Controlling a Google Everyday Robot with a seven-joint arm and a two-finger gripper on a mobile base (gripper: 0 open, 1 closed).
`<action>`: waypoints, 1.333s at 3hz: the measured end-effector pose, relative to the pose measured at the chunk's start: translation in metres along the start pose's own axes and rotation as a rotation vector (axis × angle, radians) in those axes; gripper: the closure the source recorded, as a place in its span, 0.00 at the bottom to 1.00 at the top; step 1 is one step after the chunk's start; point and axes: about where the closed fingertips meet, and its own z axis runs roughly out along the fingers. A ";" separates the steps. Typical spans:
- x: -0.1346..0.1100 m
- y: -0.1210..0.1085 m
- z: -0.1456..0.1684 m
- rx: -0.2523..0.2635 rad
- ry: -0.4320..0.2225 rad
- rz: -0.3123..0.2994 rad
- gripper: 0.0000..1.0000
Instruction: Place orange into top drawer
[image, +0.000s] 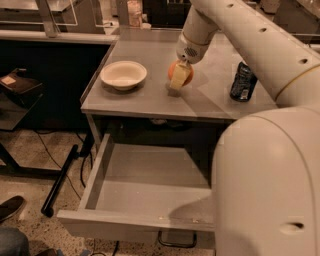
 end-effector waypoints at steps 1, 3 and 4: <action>0.001 0.020 -0.028 0.029 -0.056 -0.013 1.00; 0.013 0.056 -0.053 0.004 -0.150 -0.043 1.00; 0.013 0.056 -0.052 0.004 -0.149 -0.043 1.00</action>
Offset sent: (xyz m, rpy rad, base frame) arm -0.1252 -0.0218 0.0645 0.2495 -0.0788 0.1330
